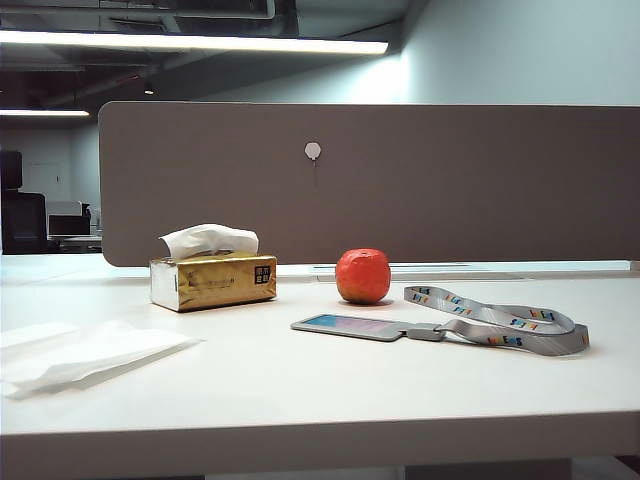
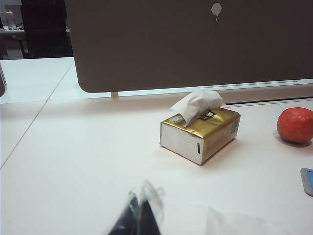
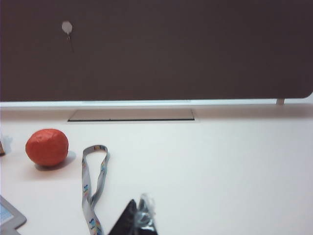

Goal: Pull out a tissue from the tissue box and use it to cover the ID card on the tabletop.

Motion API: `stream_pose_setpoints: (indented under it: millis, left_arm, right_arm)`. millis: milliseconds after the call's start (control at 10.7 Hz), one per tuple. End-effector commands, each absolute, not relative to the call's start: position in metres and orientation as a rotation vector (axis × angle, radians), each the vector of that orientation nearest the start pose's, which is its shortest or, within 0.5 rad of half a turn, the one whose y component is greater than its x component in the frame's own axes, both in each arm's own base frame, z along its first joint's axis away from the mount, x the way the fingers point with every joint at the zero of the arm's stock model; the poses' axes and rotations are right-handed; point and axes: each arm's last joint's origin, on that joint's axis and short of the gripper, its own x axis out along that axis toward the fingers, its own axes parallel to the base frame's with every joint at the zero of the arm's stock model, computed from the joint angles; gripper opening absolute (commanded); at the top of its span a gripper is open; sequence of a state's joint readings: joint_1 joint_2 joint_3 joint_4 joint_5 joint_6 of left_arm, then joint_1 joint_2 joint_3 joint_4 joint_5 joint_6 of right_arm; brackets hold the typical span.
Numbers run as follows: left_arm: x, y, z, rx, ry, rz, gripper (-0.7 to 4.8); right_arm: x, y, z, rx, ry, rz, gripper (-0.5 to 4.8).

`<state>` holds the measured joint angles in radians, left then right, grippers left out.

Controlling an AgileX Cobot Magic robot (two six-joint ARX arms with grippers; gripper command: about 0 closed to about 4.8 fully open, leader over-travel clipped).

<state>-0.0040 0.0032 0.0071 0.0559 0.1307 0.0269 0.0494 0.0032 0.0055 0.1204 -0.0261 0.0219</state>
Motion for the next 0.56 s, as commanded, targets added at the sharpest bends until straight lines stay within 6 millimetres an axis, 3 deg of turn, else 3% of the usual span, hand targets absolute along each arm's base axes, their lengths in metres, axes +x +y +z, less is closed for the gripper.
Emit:
stream_pose_setpoints:
  millis: [94, 562]
  left_arm:
    - [0.097, -0.004, 0.173, 0.031, -0.077, -0.143, -0.06]
    - [0.096, -0.008, 0.173, 0.034, -0.079, -0.266, -0.06]
  right_arm:
    - [0.096, 0.006, 0.182, 0.028, -0.181, 0.087, -0.01]
    - [0.091, 0.01, 0.199, 0.003, -0.317, 0.241, -0.01]
